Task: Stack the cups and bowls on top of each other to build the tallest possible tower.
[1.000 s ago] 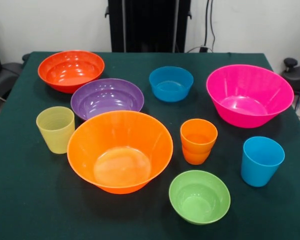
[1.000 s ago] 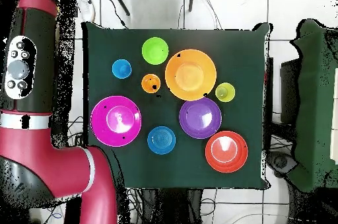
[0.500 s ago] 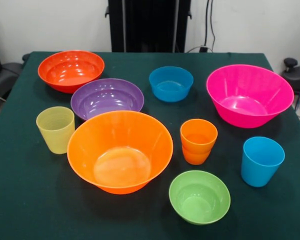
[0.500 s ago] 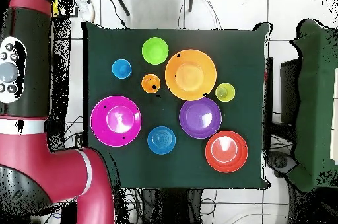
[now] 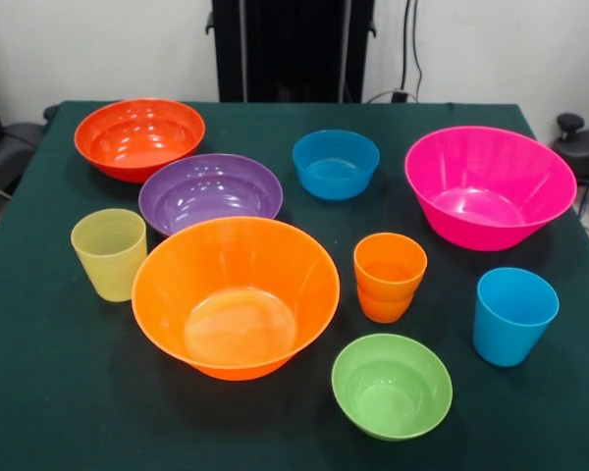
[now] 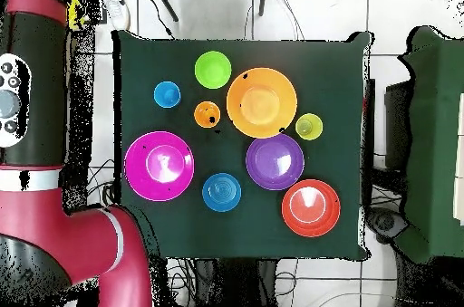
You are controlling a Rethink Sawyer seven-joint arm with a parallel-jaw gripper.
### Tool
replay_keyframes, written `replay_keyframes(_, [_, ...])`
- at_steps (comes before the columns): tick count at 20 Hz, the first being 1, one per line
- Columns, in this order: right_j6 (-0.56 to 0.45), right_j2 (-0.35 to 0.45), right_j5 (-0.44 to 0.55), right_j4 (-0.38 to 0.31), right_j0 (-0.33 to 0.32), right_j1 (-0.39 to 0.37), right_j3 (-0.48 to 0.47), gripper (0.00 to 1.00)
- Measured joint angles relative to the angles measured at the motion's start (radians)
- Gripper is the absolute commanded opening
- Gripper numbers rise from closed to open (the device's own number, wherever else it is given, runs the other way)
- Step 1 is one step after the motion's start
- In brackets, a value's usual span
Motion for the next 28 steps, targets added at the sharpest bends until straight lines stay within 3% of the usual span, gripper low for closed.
replay_keyframes(9, [0.0, 0.097, 0.042, -0.117, 0.025, -0.006, 0.002, 0.0])
replay_keyframes(28, [0.0, 0.211, 0.093, -0.224, 0.034, -0.051, 0.002, 0.0])
